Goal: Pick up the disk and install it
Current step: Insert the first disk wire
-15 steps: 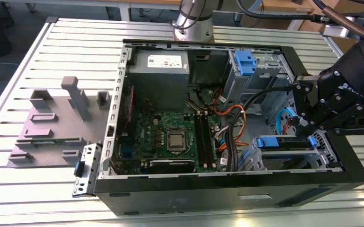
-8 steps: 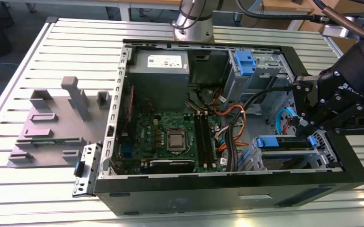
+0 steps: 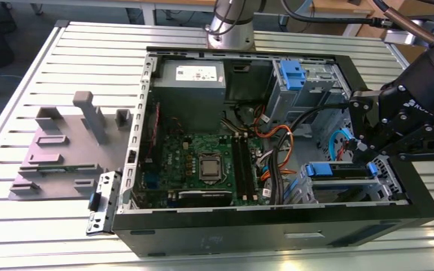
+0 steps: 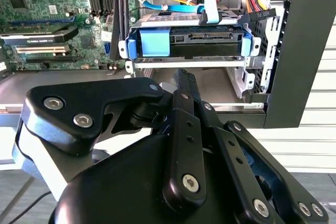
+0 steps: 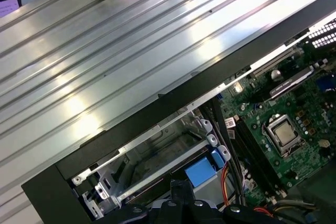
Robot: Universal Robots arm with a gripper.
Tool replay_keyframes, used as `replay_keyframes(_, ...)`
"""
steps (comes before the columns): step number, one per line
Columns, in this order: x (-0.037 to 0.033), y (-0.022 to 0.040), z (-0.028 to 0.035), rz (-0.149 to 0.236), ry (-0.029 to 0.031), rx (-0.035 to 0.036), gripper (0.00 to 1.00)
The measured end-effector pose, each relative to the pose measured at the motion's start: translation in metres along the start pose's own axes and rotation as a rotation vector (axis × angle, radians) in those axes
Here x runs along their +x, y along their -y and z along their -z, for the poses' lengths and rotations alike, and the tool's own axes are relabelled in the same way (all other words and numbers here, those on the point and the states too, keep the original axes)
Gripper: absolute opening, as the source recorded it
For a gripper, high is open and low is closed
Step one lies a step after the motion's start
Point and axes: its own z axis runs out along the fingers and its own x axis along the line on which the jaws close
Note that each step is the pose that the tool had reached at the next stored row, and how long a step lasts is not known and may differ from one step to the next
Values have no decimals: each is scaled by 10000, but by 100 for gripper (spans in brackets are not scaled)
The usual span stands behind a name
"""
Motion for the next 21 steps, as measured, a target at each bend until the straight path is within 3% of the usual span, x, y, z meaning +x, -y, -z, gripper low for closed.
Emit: replay_keyframes(21,0,0,-1,180,-6,-13,11)
